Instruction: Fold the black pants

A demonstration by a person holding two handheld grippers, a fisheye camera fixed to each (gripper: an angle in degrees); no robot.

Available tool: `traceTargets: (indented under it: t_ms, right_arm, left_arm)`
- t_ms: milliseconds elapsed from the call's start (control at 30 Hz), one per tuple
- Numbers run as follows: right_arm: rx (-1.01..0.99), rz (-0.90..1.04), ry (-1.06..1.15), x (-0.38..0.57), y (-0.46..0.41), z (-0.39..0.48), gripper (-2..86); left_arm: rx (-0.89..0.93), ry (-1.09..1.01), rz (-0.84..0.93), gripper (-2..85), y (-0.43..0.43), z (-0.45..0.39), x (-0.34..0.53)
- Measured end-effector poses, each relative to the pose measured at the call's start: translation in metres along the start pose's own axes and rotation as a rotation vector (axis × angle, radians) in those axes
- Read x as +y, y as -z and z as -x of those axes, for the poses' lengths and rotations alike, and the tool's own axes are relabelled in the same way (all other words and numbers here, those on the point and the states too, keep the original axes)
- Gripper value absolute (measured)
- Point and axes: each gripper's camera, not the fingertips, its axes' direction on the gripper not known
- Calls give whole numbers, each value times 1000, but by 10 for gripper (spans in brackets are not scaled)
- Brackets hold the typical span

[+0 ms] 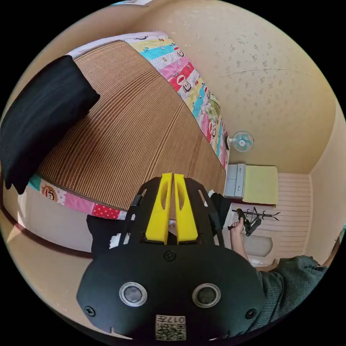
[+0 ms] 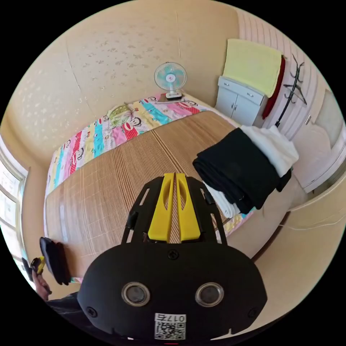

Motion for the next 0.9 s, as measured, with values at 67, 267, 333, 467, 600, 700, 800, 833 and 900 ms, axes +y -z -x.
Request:
traceTargets:
  t_ms: [67, 267, 333, 467, 600, 700, 800, 833, 900]
  right_arm:
    - [-175, 96, -69, -7, -9, -52, 6]
    - [-64, 142, -206, -12, 2, -168, 14]
    - [-62, 170, -217, -21, 4, -200, 21]
    - [-81, 250, -145, -55, 5, -252, 59]
    - [-14, 307, -83, -86, 3, -271, 43]
    - [-40, 384, -84, -105, -9, -280, 29]
    - [-62, 355, -93, -118, 4, -276, 30]
    - [-74, 296, -47, -122, 16, -267, 37]
    - [-55, 219, 0, -129, 33, -255, 55]
  left_arm:
    - [-12, -5, 39, -8, -29, -32, 1]
    - [232, 406, -22, -8, -99, -27, -2]
    - [459, 707, -92, -8, -124, 4, 17]
    - [592, 768, -259, -9, -141, 3, 23]
    - [445, 647, -256, -8, -134, -20, 5]
    - [643, 739, -396, -9, -136, -6, 20]
    - [703, 768, -523, -10, -127, 9, 41]
    - [690, 774, -534, -10, -124, 11, 45]
    - [663, 814, -592, -10, -114, 26, 63]
